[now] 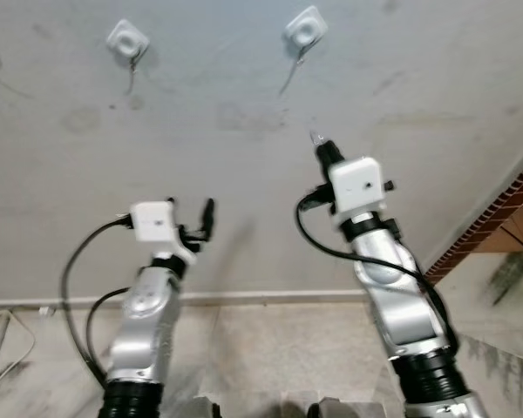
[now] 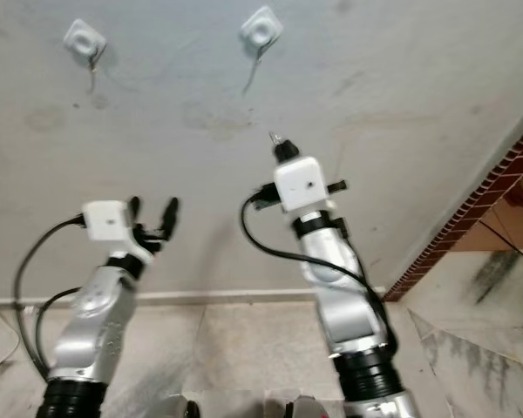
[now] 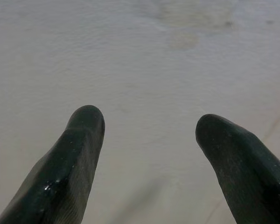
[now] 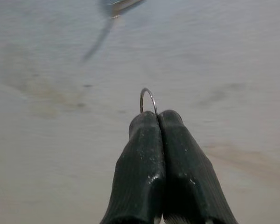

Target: Hang keys on a hook

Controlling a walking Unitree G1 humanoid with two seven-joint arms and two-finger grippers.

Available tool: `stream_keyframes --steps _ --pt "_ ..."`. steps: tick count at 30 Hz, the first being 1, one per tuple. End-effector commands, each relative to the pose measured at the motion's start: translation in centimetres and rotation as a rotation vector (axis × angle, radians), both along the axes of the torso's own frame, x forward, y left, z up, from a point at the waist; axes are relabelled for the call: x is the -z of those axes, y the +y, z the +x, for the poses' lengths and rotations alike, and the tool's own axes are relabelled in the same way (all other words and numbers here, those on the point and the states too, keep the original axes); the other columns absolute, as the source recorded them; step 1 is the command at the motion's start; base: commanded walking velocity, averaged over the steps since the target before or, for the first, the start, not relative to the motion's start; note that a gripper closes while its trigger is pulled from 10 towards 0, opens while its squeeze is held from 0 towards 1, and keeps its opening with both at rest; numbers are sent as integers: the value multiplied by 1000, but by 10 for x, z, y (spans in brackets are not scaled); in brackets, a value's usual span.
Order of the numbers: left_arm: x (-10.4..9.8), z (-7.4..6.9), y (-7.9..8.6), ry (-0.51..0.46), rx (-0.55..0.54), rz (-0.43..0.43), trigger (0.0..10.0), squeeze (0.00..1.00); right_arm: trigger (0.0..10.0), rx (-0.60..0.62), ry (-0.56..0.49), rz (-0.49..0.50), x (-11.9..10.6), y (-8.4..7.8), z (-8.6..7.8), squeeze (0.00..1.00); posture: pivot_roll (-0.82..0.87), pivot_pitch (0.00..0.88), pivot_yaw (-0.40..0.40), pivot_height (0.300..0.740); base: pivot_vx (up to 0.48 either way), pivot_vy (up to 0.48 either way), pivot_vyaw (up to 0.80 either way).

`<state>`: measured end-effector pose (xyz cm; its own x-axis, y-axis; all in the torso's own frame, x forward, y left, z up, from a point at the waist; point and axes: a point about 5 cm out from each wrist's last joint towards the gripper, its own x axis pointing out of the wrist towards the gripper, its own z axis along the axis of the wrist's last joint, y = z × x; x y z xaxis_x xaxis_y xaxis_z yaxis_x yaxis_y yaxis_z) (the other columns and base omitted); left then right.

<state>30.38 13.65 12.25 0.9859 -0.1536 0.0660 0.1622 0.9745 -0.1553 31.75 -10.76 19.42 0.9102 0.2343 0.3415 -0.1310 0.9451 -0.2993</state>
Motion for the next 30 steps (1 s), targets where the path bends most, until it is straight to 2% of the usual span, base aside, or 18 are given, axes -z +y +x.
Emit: stream_keyframes --steps 1,5,9,12,16,19,23,26,30 --pt "12 -4 20 35 -67 42 10000 0 10000 -62 -8 27 -3 12 -3 0 -15 160 34 740 0 0 0" --pt "25 -8 30 76 -97 72 10000 0 10000 -117 10 80 -4 17 -3 0 -8 163 35 740 0 0 0" --pt "44 -21 41 137 -104 112 10000 0 10000 -195 11 138 -15 27 1 0 15 184 46 740 0 0 0" --pt "47 -28 44 151 -93 115 10000 0 10000 -229 6 148 -20 33 4 0 35 205 54 740 0 0 0" --pt "42 -37 42 133 -48 112 10000 0 10000 -288 -13 162 -30 44 13 0 80 226 61 740 0 0 0" --pt "39 -38 41 122 -35 114 10000 0 10000 -302 -16 170 -33 47 15 0 93 229 61 740 0 0 0" --pt "26 -39 39 86 -32 119 10000 0 10000 -351 -36 229 -48 55 26 0 133 233 58 740 0 0 0" --pt "18 -41 40 66 -39 115 10000 0 10000 -368 -48 297 -61 54 35 0 163 239 51 740 0 0 0" --pt "14 -44 41 56 -52 110 10000 0 10000 -364 -56 331 -69 50 43 0 189 242 46 740 0 0 0"
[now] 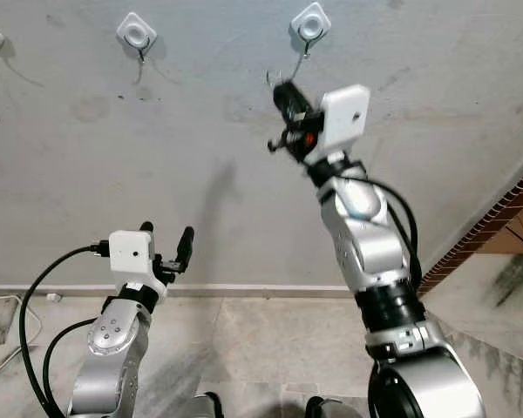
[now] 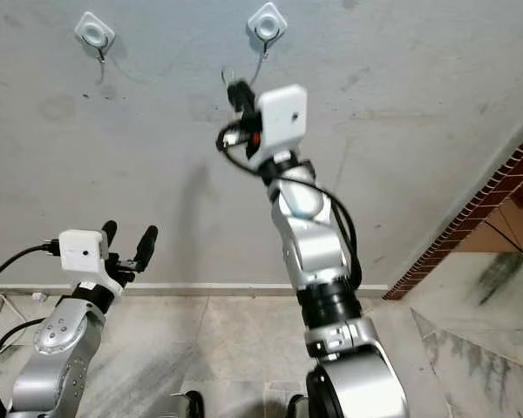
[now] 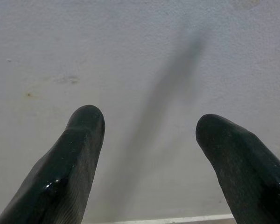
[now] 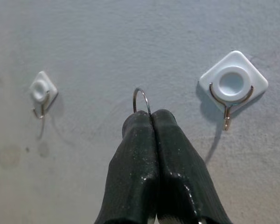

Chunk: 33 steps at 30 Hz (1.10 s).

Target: Hang keys on a hook

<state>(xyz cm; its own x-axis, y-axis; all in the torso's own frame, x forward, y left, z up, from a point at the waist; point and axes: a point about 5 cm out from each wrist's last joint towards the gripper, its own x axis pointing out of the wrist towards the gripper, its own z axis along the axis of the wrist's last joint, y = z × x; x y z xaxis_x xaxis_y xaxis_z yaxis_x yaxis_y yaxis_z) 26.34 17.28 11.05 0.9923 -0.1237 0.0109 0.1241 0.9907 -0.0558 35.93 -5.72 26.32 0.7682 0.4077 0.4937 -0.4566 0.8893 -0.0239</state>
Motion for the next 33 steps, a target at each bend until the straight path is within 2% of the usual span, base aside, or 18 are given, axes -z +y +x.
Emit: stream_keyframes --steps 1,7,12,21,26,27,30,33 --pt "0 -5 6 11 -22 2 10000 0 10000 -2 3 32 -3 -3 4 0 198 243 44 740 0 0 0" --pt "0 -10 12 22 -45 13 10000 0 10000 42 8 87 -10 -15 16 0 221 238 43 740 0 0 0" --pt "-3 -10 12 24 -40 14 10000 0 10000 78 56 160 -5 -27 25 0 223 233 50 740 0 0 0" --pt "-8 -8 9 19 -13 5 10000 0 10000 68 103 221 0 -29 31 0 218 235 61 740 0 0 0" --pt "-29 -9 -11 -50 133 -68 10000 0 10000 61 100 236 -3 -28 33 0 220 236 59 740 0 0 0" --pt "-29 -9 -11 -50 133 -68 10000 0 10000 61 100 236 -3 -28 33 0 220 236 59 740 0 0 0" --pt "-46 -9 -27 -95 233 -102 10000 0 10000 60 89 241 -8 -30 35 0 219 239 56 740 0 0 0" --pt "-53 -9 -35 -112 279 -108 10000 0 10000 63 85 243 -10 -31 36 0 219 241 55 740 0 0 0"
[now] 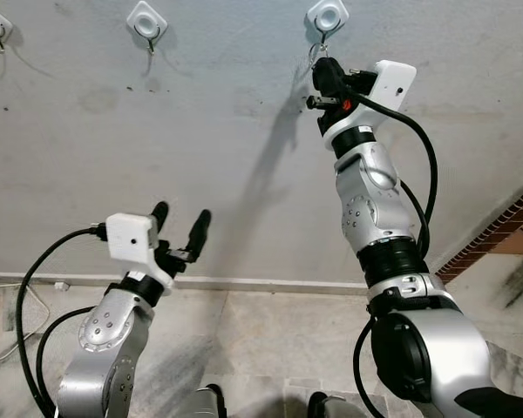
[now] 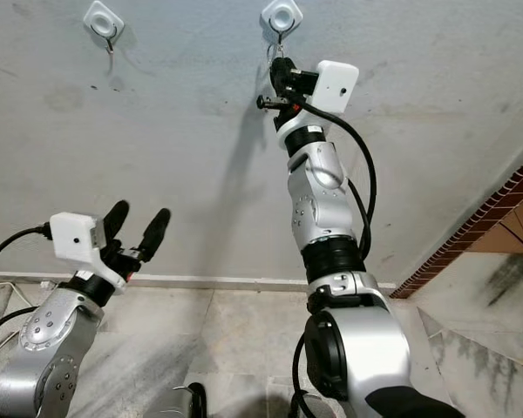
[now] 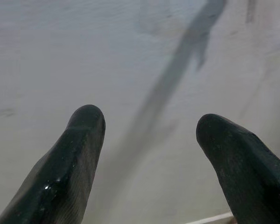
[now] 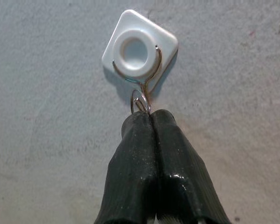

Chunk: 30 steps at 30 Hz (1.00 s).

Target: Hang keys on a hook

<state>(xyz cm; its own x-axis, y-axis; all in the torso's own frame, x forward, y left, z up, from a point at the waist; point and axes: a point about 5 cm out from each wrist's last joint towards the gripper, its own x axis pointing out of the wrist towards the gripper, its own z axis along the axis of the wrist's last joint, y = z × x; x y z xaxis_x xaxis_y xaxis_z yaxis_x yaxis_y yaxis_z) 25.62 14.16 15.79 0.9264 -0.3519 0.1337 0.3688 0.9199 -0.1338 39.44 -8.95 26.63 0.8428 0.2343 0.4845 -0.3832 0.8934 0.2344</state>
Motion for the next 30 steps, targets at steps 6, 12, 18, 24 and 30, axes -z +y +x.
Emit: stream_keyframes --steps 6,12,18,24,30 --pt "-12 -5 -12 -17 87 -6 10000 0 10000 5 -23 9 -9 -1 3 0 218 243 56 740 0 0 0" --pt "-10 -6 -10 -1 83 -4 10000 0 10000 -8 10 61 -8 -1 5 0 219 246 55 740 0 0 0" --pt "-11 -6 -9 4 77 -9 10000 0 10000 -44 71 125 2 2 6 0 221 247 53 740 0 0 0" --pt "-17 -6 -13 0 100 -30 10000 0 10000 -94 159 165 24 8 4 0 222 247 55 740 0 0 0" --pt "-26 -8 -22 -17 186 -43 10000 0 10000 -105 188 156 33 13 2 0 217 245 57 740 0 0 0"
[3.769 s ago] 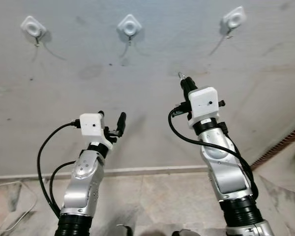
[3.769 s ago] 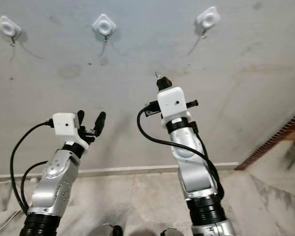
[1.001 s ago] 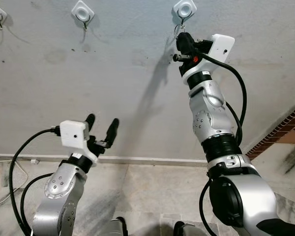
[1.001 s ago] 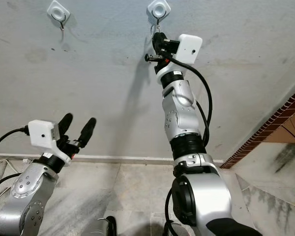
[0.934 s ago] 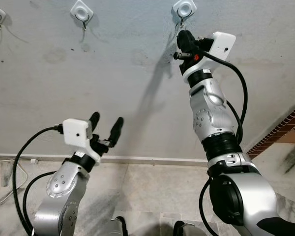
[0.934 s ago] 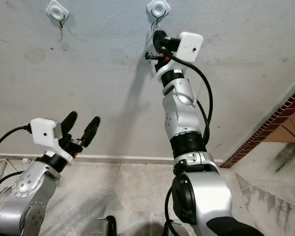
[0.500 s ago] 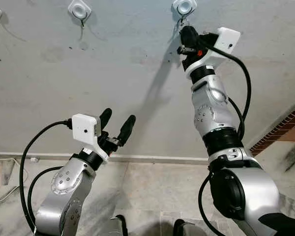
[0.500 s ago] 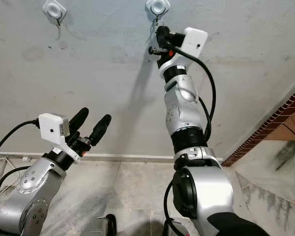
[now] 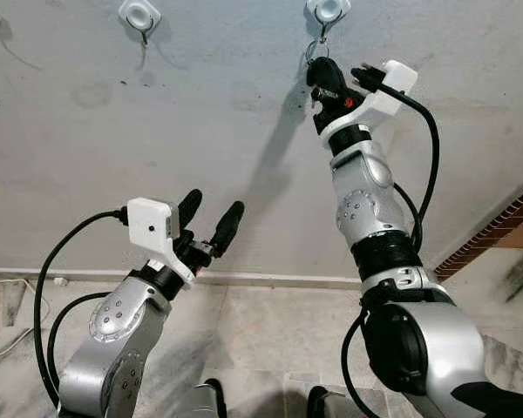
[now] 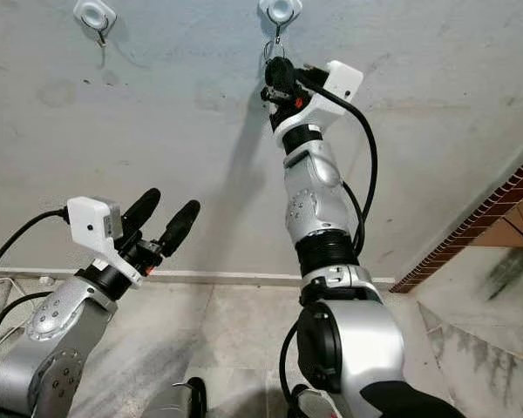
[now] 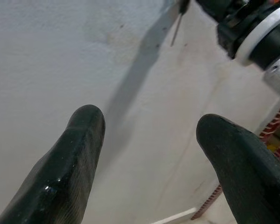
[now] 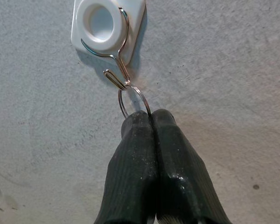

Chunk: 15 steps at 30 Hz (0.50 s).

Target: Hang keys on a hook

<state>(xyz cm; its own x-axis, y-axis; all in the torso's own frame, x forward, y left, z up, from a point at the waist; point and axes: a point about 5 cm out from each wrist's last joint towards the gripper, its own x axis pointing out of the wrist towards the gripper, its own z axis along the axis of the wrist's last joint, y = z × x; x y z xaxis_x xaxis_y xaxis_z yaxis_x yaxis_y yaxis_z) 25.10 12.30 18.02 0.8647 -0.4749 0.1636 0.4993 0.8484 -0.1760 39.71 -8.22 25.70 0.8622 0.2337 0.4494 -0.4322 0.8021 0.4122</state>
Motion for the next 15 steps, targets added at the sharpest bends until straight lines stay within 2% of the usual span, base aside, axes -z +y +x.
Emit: stream_keyframes --steps 1,4,5,8,10,12,15 --pt "-4 -3 -5 -11 44 12 10000 0 10000 -25 102 -17 24 6 -1 0 217 244 57 740 0 0 0" --pt "-5 -3 -6 -11 51 15 10000 0 10000 -38 110 -14 26 8 -2 0 216 242 56 740 0 0 0" --pt "-4 -3 -5 -9 48 16 10000 0 10000 -42 114 -12 27 9 -2 1000 214 241 55 740 0 0 0" --pt "-4 -2 -5 -6 41 11 10000 0 10000 -33 111 -34 29 8 -3 1000 213 239 52 740 0 0 0" --pt "-4 -2 -7 -6 45 9 10000 0 10000 7 71 -117 26 8 -4 1000 211 236 50 740 0 0 0" --pt "-4 -2 -7 -6 45 9 10000 0 10000 7 71 -117 26 8 -4 1000 211 236 50 740 0 0 0" --pt "-5 -2 -12 -8 63 -2 10000 0 10000 74 -42 -315 19 10 -10 1000 198 227 44 740 0 0 0"
